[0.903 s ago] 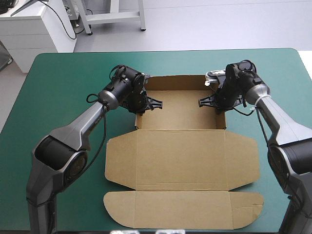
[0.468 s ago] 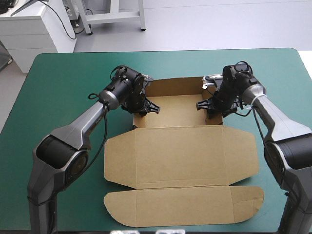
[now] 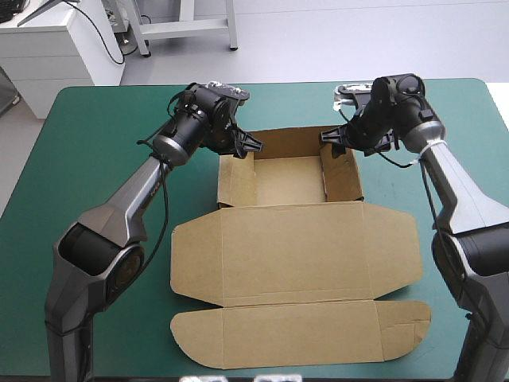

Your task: Fold the box

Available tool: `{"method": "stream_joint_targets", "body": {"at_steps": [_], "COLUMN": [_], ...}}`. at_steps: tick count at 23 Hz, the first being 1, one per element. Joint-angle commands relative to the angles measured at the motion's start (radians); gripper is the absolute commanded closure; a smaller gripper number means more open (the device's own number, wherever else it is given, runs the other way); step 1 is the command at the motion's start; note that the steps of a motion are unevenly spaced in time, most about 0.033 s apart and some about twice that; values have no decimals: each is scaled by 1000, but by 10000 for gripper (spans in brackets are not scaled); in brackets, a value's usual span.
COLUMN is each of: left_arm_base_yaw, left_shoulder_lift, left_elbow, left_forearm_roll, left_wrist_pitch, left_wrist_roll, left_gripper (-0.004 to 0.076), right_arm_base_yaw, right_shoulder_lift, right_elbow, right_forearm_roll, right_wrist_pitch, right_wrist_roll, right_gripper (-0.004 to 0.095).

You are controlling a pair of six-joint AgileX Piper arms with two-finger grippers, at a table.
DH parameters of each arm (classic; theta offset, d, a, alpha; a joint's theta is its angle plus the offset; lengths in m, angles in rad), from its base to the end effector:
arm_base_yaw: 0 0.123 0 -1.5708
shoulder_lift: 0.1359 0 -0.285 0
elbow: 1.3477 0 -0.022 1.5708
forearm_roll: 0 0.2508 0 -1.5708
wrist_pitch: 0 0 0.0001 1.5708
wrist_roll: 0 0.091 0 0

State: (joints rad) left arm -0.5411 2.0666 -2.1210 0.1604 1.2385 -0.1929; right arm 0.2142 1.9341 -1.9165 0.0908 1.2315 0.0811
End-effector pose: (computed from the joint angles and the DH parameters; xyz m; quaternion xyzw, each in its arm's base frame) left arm 0.3969 -0.2225 0.3303 0.1754 0.9530 -0.0095 0.2470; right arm 0.4099 0.0971 0.3294 -0.0590 0.9764 0.0743 0.1940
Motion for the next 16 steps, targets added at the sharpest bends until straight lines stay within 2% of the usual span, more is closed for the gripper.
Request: {"method": "stream_joint_targets", "body": {"at_steps": [1,2,3,5,6,8,13,15,16], "left_arm_base_yaw": [-2,-3,-3,-3,-3,-5,-5,-5,-5], "left_shoulder_lift": [-79,-90,-103,-127,-142,-192,-327,-408,-469], "left_elbow": [-57,-57,-55,-53,-53,-53,-40,31,126], "left_forearm_roll": [11,9,9,9,9,-7,-49,-40,-36], "left_wrist_pitch": [51,52,52,52,52,52,52,52,52], "left_wrist_roll": [-2,8,15,20,22,25,36,36,36], "left_gripper": [246,282,358,622,727,722,731,731,731], "right_arm_base_yaw": [-26,-28,-30,-30,-30,-30,-30,-30,-30], "right_shoulder_lift": [-61,-68,-70,-81,-93,-108,-120,-118,-118], "right_elbow": [-47,-44,-37,-19,1,44,102,112,119], "right_forearm_roll": [11,11,11,30,53,89,88,88,88], "right_wrist_pitch": [14,14,14,14,14,14,14,14,14], "right_wrist_roll": [2,2,2,2,-9,-27,-35,-37,-42], "right_gripper": [261,261,261,262,262,262,262,262,262]}}
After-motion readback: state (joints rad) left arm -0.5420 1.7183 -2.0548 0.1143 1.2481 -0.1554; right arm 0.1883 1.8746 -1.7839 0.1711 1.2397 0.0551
